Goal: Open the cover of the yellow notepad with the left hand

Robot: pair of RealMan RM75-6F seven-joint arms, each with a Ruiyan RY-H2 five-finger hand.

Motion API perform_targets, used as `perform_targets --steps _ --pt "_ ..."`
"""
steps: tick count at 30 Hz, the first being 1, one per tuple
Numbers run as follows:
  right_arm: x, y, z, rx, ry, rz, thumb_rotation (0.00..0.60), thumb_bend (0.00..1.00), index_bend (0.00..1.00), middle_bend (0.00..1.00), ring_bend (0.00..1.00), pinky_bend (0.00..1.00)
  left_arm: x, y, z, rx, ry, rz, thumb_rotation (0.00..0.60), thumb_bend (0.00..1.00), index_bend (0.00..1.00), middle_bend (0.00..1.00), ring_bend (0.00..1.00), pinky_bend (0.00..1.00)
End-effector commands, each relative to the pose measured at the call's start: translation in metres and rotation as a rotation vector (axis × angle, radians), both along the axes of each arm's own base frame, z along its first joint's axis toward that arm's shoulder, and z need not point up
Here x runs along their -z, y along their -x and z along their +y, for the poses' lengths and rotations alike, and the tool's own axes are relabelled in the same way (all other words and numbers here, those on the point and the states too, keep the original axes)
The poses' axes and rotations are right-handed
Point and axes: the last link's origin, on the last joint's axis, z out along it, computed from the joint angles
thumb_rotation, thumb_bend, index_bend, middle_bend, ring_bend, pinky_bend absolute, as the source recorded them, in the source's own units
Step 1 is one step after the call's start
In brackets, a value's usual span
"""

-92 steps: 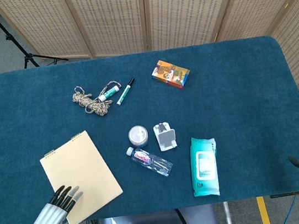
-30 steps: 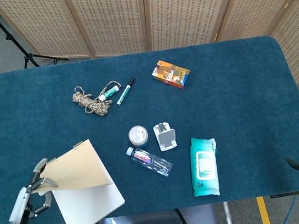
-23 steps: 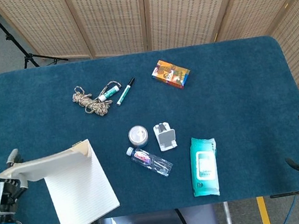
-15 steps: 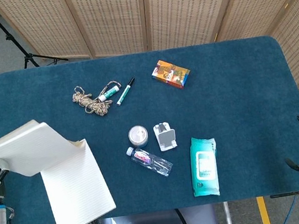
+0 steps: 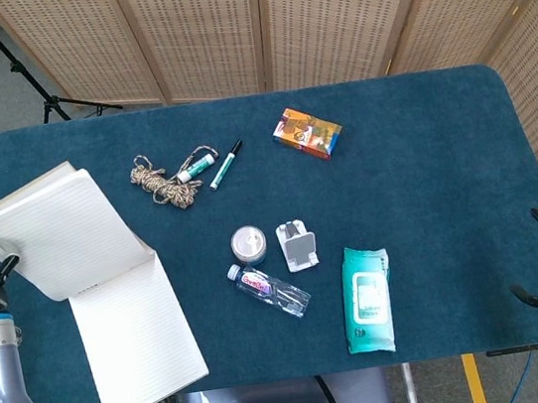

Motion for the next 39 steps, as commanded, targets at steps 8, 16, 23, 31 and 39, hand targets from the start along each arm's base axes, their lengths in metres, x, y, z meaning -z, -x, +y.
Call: perform_targets --steps 8,16,23,31,39 --pt "0.002 0.001 -0.001 0.009 -0.005 0.007 0.600 0.00 0.00 0.00 0.00 0.00 0.008 -0.011 0.054 -0.043 -0.048 0.156 0.600 0.71 0.75 0.00 0.00 0.00" --pt "0.004 0.001 -0.002 0.013 -0.011 0.014 0.600 0.00 0.00 0.00 0.00 0.00 0.021 -0.010 0.070 -0.035 0.061 0.258 0.600 0.56 0.00 0.00 0.00 0.00" --pt "0.006 0.001 -0.002 0.018 -0.022 0.015 0.600 0.00 0.00 0.00 0.00 0.00 0.017 -0.002 0.066 -0.041 -0.003 0.243 0.600 0.54 0.00 0.00 0.00 0.00" --pt "0.005 0.000 -0.001 0.016 -0.022 0.010 0.600 0.00 0.00 0.00 0.00 0.00 -0.002 0.006 0.053 -0.003 -0.096 0.195 0.600 0.49 0.00 0.00 0.00 0.00" --pt "0.005 0.000 -0.001 0.015 -0.022 0.007 0.600 0.00 0.00 0.00 0.00 0.00 -0.019 0.009 0.005 0.117 -0.053 0.411 0.600 0.04 0.00 0.00 0.00 0.00"
